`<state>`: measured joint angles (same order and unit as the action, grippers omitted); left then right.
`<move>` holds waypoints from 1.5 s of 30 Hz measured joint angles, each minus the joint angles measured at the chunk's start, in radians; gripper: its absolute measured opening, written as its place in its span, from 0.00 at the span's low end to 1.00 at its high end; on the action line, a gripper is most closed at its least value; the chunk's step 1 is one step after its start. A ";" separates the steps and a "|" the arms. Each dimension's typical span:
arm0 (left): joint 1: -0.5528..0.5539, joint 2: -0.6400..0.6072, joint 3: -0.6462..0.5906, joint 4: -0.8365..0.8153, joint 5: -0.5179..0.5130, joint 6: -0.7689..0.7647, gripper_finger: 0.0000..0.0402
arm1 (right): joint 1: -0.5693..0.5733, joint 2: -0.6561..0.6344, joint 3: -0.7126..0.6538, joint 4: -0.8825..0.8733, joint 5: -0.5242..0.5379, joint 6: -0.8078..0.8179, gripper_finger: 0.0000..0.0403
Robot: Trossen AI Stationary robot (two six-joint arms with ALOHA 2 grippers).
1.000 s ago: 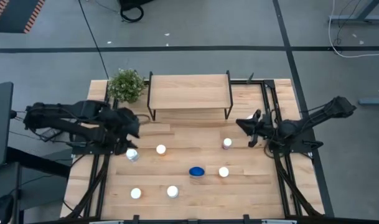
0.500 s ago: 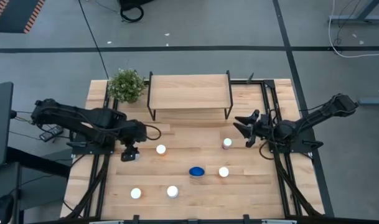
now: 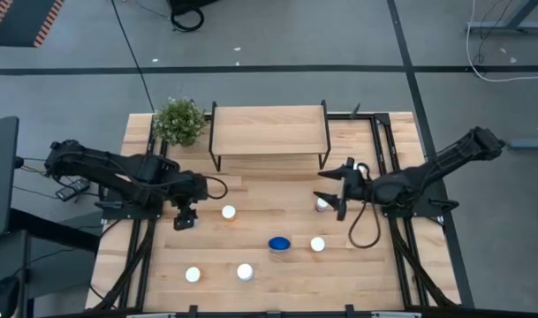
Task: Pick and place medicine bottles onto shelf by color
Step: Put the white blue pill bottle on the shelf
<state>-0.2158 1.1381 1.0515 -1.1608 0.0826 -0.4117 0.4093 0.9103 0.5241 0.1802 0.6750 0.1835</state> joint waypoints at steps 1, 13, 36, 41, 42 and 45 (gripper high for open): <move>-0.010 0.000 0.000 -0.006 0.000 -0.017 0.65 | 0.003 0.023 0.033 -0.043 0.000 0.000 0.76; -0.083 0.016 -0.163 -0.029 0.053 -0.242 0.71 | 0.022 0.148 0.139 -0.198 0.000 0.096 0.76; -0.135 0.189 -0.214 0.010 -0.038 -0.351 0.92 | 0.026 0.153 0.139 -0.247 -0.007 0.128 0.76; -0.135 0.205 -0.257 0.046 -0.036 -0.391 0.90 | 0.026 0.153 0.139 -0.247 -0.007 0.128 0.76; -0.135 0.204 -0.260 0.050 -0.033 -0.394 0.89 | 0.026 0.153 0.139 -0.246 -0.007 0.128 0.76; -0.135 0.204 -0.261 0.059 -0.031 -0.398 0.89 | 0.026 0.153 0.139 -0.245 -0.007 0.130 0.76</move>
<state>-0.3504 1.3418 0.7907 -1.1018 0.0517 -0.8101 0.4355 1.0630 0.6632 -0.0647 0.6682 0.3135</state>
